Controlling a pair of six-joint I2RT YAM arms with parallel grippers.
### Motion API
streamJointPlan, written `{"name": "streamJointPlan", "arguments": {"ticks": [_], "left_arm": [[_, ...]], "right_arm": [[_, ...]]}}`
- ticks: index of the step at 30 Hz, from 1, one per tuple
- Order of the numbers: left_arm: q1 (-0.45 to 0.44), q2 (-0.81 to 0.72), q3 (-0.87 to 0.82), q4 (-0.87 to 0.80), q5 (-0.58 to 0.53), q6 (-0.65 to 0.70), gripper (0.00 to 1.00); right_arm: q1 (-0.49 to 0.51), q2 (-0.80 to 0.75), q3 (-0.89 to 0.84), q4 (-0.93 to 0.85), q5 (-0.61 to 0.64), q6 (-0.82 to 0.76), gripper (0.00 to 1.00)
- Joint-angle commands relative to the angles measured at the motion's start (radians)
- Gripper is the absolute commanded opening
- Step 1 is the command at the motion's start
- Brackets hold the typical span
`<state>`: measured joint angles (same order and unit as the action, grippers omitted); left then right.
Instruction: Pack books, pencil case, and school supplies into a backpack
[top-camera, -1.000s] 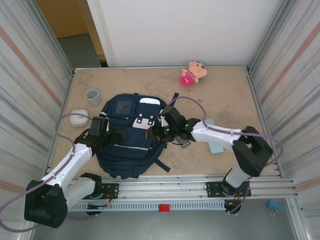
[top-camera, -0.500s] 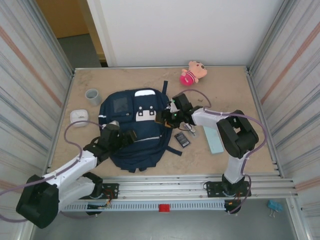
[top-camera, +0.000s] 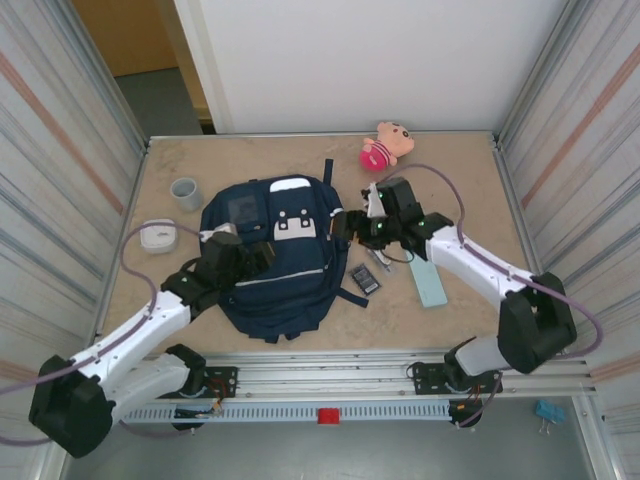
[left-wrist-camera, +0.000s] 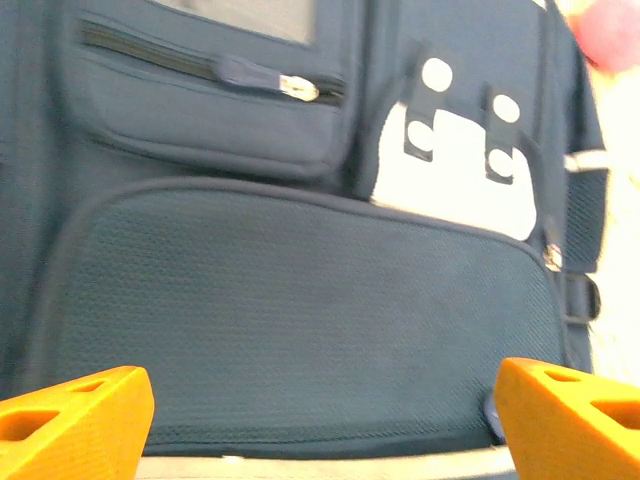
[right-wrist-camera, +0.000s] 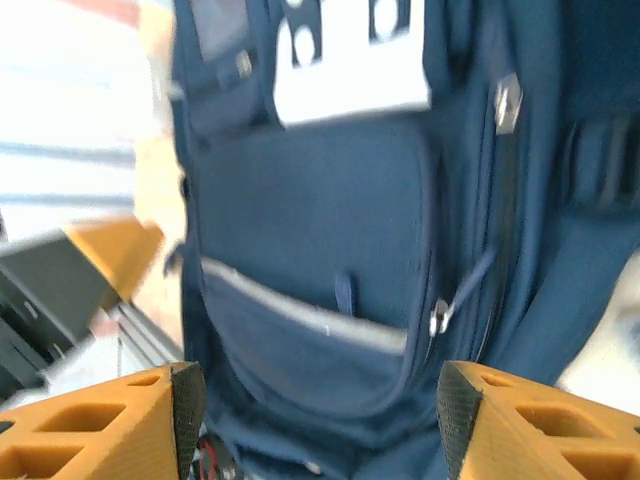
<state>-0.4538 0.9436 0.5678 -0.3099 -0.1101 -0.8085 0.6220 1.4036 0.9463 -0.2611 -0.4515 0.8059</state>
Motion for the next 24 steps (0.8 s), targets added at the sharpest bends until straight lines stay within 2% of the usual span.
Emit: {"name": "streamJointPlan", "arguments": {"ticks": [1, 7, 11, 15, 19, 22, 24], "left_arm": [[0.067, -0.002, -0.068, -0.05, 0.088, 0.01, 0.87], [0.058, 0.05, -0.166, 0.068, 0.153, -0.09, 0.85], [-0.045, 0.075, -0.169, 0.123, 0.113, -0.124, 0.86], [-0.139, 0.065, -0.134, 0.114, 0.041, -0.125, 0.86], [-0.144, 0.015, -0.025, -0.054, -0.067, 0.011, 0.87], [-0.147, -0.026, 0.079, -0.143, -0.158, 0.203, 0.9], [-0.148, -0.043, 0.123, -0.134, -0.157, 0.376, 0.9]], "right_arm": [[0.08, 0.044, -0.058, -0.061, 0.052, 0.139, 0.64], [0.142, 0.178, -0.068, 0.015, 0.053, 0.191, 0.65], [0.119, 0.242, -0.054, 0.089, 0.057, 0.172, 0.64], [0.051, 0.227, -0.04, 0.113, 0.049, 0.152, 0.63], [0.002, 0.106, -0.036, 0.047, 0.088, 0.094, 0.64], [-0.03, -0.018, -0.046, -0.021, 0.131, 0.035, 0.64], [-0.052, -0.105, -0.062, -0.047, 0.157, -0.006, 0.64]]}}
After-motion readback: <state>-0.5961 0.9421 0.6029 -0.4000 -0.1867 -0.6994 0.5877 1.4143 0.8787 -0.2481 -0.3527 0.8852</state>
